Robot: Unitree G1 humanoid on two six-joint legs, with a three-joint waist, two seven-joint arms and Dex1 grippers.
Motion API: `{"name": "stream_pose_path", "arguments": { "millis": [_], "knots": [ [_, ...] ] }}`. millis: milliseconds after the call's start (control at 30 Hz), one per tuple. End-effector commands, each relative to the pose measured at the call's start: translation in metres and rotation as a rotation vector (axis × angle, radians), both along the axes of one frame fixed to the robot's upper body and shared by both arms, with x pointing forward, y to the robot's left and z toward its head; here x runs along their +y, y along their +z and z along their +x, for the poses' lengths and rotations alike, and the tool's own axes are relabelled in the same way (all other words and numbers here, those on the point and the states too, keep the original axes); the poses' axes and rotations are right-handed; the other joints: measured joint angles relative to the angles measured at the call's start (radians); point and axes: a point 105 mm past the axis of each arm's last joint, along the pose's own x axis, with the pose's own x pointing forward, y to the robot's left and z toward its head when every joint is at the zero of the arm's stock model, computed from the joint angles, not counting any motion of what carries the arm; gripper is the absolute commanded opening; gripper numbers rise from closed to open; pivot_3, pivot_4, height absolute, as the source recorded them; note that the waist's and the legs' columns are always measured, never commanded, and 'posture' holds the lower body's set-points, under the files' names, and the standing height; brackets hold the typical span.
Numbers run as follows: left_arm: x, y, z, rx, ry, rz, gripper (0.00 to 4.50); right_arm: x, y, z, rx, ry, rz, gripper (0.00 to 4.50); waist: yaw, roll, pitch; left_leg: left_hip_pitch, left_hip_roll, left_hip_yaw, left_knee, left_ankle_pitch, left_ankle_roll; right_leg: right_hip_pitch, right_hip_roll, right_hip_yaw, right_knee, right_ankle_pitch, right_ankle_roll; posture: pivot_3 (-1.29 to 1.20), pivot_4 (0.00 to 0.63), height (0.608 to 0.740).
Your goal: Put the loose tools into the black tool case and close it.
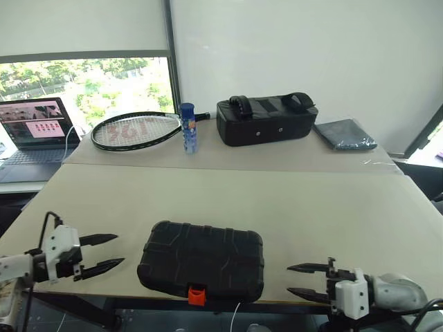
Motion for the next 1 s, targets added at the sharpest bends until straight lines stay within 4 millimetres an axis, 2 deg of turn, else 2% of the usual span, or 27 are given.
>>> {"name": "stream_pose_path", "arguments": {
  "millis": [33, 67, 100, 167, 333, 500, 667, 800, 933, 1000],
  "knots": [
    [-0.011, -0.002, -0.003, 0.003, -0.046, 0.019, 1.63, 0.011, 0.003, 0.006, 0.024, -0.007, -0.016, 0.71, 0.001, 0.0, 0.0, 0.0, 0.0, 0.0, 0.0, 0.0, 0.0, 0.0, 0.0, 0.0, 0.0, 0.0, 0.0, 0.0, 0.15, 0.74],
    [-0.014, -0.004, -0.002, 0.008, -0.053, 0.026, 1.16, 0.015, 0.003, 0.009, 0.023, -0.008, -0.012, 0.23, 0.001, 0.0, 0.0, 0.0, 0.0, 0.0, 0.0, 0.0, 0.0, 0.0, 0.0, 0.0, 0.0, 0.0, 0.0, 0.0, 0.15, 0.74],
    [-0.016, -0.005, -0.002, 0.011, -0.058, 0.031, 0.85, 0.018, 0.003, 0.011, 0.023, -0.011, -0.008, 0.0, 0.001, 0.0, 0.0, 0.0, 0.0, 0.0, 0.0, 0.0, 0.0, 0.0, 0.0, 0.0, 0.0, 0.0, 0.0, 0.0, 0.15, 0.74],
    [-0.019, -0.007, 0.0, 0.02, -0.063, 0.036, 0.06, 0.025, 0.003, 0.016, 0.046, -0.014, -0.017, 0.0, 0.004, 0.0, 0.0, -0.001, -0.001, 0.0, 0.0, 0.0, 0.0, -0.001, 0.0, 0.0, 0.0, 0.0, 0.0, 0.0, 0.15, 0.74],
    [-0.035, -0.01, 0.001, 0.048, -0.081, -0.031, 0.06, 0.037, 0.016, 0.038, 0.033, -0.069, 0.019, 0.0, 0.004, 0.0, 0.0, -0.001, -0.001, 0.0, 0.0, 0.0, 0.0, -0.001, 0.0, 0.0, 0.0, 0.0, 0.0, 0.0, 0.15, 0.74],
    [-0.057, -0.013, 0.006, 0.064, -0.066, -0.096, 0.06, 0.038, 0.034, 0.067, 0.016, -0.162, 0.057, 0.0, 0.005, 0.0, 0.0, -0.001, -0.001, 0.0, 0.001, 0.0, 0.0, -0.001, -0.001, 0.0, 0.0, 0.0, 0.0, 0.0, 0.15, 0.74],
    [-0.074, -0.014, 0.021, 0.036, -0.027, -0.15, 0.06, 0.025, 0.048, 0.112, 0.031, -0.348, 0.072, 0.0, 0.014, 0.0, 0.0, -0.002, -0.002, -0.001, 0.002, 0.0, 0.0, -0.001, -0.001, -0.001, 0.0, 0.001, 0.001, 0.0, 0.15, 0.74],
    [-0.087, -0.014, 0.03, 0.021, -0.028, -0.187, 0.06, 0.011, 0.05, 0.138, 0.042, -0.486, 0.033, 0.0, 0.016, 0.0, 0.0, -0.004, -0.003, -0.001, 0.001, 0.0, 0.0, -0.003, -0.002, -0.001, -0.001, 0.001, 0.001, 0.0, 0.15, 0.74],
    [-0.093, -0.015, 0.03, 0.013, -0.05, -0.193, 0.06, -0.002, 0.055, 0.146, 0.006, -0.554, 0.022, 0.0, 0.021, 0.001, 0.001, -0.006, -0.003, -0.002, 0.0, 0.0, 0.0, -0.004, -0.003, -0.002, -0.002, 0.001, 0.001, 0.0, 0.15, 0.74],
    [-0.084, -0.015, 0.028, 0.018, -0.035, -0.183, 0.06, -0.013, 0.063, 0.142, -0.018, -0.569, 0.035, 0.0, 0.021, 0.001, 0.001, -0.006, -0.004, -0.002, 0.0, -0.001, 0.001, -0.004, -0.003, -0.002, -0.002, 0.001, 0.001, 0.0, 0.15, 0.74]
  ]
}}
